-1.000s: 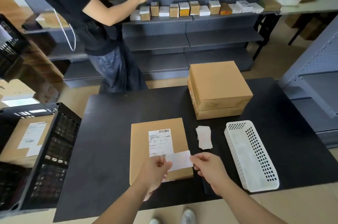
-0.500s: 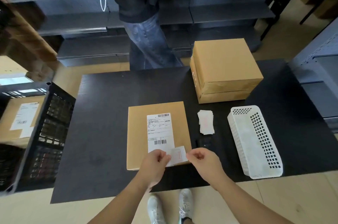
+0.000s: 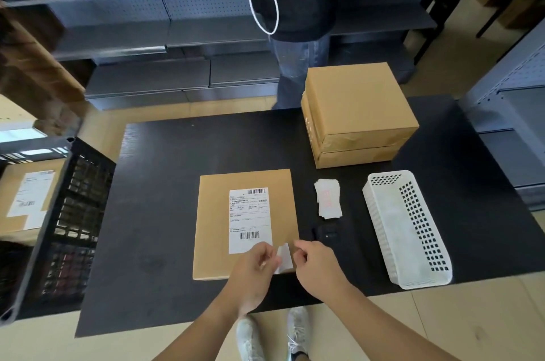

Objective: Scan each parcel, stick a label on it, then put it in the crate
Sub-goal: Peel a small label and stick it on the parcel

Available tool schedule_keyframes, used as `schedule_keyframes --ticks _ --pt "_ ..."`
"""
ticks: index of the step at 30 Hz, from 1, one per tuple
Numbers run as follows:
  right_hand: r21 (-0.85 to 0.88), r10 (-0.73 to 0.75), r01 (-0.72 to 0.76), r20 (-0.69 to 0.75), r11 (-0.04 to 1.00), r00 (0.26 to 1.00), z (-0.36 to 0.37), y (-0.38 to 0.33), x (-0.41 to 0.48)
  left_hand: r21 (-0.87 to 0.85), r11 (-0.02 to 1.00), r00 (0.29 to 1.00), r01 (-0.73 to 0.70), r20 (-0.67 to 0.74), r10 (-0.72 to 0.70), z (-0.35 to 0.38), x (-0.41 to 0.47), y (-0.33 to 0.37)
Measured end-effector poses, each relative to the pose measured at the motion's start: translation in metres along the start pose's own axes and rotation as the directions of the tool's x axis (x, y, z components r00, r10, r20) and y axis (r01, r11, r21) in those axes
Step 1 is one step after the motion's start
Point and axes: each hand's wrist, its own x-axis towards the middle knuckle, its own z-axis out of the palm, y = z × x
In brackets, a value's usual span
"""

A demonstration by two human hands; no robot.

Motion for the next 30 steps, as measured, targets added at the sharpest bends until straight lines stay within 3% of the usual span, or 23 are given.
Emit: schedule_keyframes --ticks 4,11,24,30 --pt "0.014 -0.013 0.013 0.013 1.0 1.0 0.0 0.003 -0.001 -0.062 0.998 1.0 -0.009 -0.001 0.009 -0.004 0.0 0.004" --pt "0.252 0.09 -0.094 0.028 0.963 0.996 -0.008 0.001 -0.003 -0.137 0.99 0.999 0.027 0.038 -0.022 -0.016 0.0 0.003" --pt "0.223 0.159 -0.16 0.022 0.962 0.987 0.0 -0.001 0.0 -0.194 0.978 0.994 0.078 0.085 -0.063 -0.017 0.003 -0.009" --pt "0.269 0.191 -0.191 0.026 0.944 0.981 -0.007 0.004 -0.002 -0.133 0.966 0.963 0.22 -0.129 -0.237 -0.019 0.01 -0.022"
